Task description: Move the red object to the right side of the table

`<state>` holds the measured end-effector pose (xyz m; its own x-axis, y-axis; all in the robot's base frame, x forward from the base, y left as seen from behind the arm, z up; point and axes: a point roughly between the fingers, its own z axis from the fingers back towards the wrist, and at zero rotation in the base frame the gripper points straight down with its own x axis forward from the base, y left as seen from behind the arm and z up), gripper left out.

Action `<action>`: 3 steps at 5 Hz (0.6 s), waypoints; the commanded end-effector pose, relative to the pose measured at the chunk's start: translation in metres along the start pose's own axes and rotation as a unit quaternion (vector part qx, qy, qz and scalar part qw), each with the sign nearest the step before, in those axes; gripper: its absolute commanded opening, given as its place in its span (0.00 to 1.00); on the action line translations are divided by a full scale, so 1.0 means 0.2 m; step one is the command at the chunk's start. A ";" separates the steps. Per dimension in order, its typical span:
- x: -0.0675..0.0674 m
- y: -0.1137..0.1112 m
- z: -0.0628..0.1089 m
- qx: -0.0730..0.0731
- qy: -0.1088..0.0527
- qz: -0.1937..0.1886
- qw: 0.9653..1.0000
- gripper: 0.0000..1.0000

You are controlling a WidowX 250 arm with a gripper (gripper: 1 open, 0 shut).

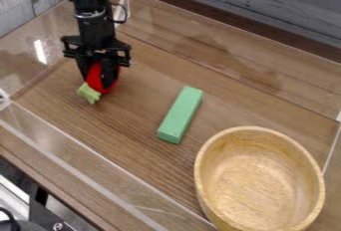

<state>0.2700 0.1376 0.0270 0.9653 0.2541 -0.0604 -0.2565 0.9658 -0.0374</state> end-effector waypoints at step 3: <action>0.05 -0.02 0.03 0.006 -0.017 -0.005 1.000 0.00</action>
<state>0.2728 0.1358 0.0256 0.9674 0.2467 -0.0567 -0.2488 0.9680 -0.0336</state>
